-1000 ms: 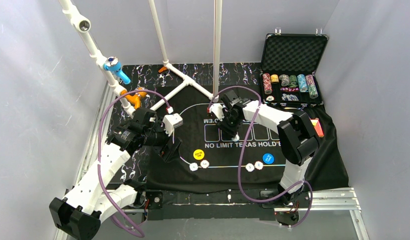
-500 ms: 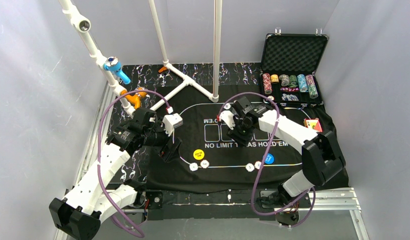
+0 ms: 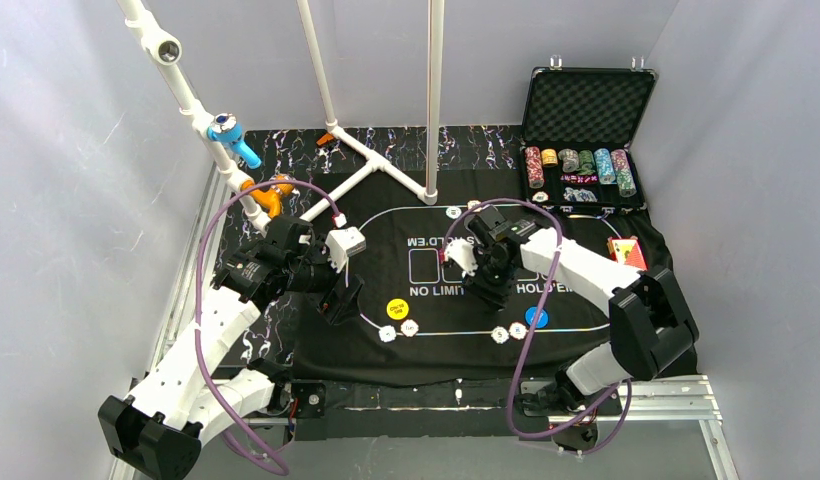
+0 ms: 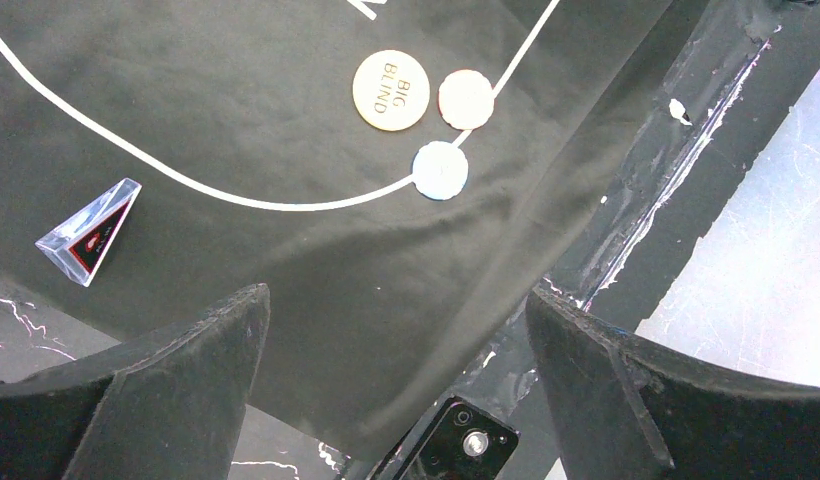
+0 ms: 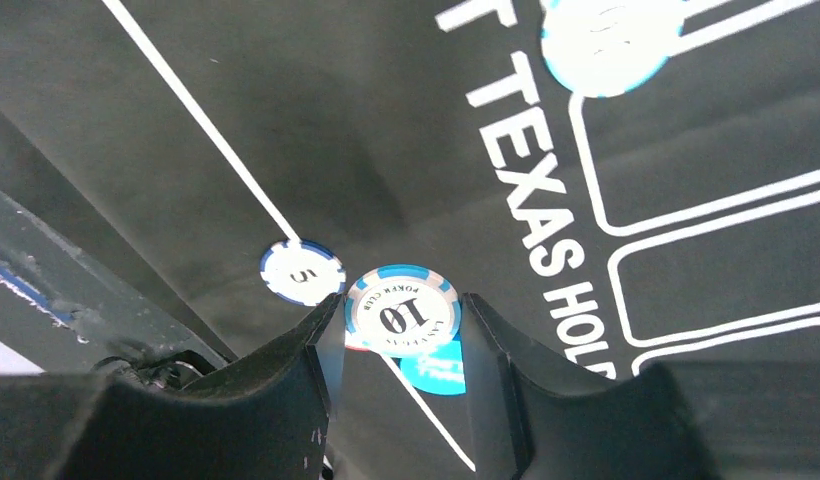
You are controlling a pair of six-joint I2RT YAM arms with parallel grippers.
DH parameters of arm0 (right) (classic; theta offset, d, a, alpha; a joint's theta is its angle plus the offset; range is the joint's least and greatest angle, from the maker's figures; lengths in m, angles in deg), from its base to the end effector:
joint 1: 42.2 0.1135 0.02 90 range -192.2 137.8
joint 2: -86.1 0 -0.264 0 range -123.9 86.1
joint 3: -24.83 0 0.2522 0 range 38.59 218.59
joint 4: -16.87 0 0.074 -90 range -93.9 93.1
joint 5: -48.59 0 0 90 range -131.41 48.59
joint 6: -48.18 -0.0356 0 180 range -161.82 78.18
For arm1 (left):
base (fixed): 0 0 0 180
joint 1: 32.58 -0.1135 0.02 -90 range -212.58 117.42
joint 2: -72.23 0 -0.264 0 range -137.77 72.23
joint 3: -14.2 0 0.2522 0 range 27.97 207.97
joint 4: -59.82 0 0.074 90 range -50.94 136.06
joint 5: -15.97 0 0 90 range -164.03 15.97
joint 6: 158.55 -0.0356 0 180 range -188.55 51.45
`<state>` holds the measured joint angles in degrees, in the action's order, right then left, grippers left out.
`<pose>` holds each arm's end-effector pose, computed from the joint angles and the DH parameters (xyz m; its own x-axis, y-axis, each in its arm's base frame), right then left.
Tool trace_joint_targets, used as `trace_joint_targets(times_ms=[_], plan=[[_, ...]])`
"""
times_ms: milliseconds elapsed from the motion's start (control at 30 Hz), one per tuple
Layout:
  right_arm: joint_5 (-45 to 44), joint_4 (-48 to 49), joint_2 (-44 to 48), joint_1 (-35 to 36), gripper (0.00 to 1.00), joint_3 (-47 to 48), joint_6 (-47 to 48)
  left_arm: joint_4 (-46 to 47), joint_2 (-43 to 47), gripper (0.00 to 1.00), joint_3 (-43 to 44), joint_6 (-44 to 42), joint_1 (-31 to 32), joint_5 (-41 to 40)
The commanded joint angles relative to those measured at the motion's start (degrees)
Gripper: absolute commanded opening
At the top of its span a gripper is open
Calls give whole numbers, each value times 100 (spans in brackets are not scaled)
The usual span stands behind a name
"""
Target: Distribute texas hold em gaming equipment
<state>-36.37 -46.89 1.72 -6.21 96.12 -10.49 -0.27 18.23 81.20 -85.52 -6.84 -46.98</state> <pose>0.2123 0.1581 0.2125 -0.3602 -0.9018 -0.2388 -0.9235 0.3809 -0.0452 0.1574 -0.0939 0.3064 -0.4367 0.4991 -0.7484 0.8293 0.5459 -0.1199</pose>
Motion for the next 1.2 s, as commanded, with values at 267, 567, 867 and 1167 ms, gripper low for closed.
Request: trace_joint_targets(times_ms=[267,567,867,1167], plan=[[186,112,-301,1134,33,-122,98,-99,91,99,38,-38,19,131],[-299,22,-325,1373,31,-261,369,-109,164,99,22,-35,19,134],[-741,-879,564,312,31,-574,1134,-116,201,99,10,-45,19,164],[-1066,-1191,1142,-431,28,-1193,1787,-115,157,99,37,-39,19,178]])
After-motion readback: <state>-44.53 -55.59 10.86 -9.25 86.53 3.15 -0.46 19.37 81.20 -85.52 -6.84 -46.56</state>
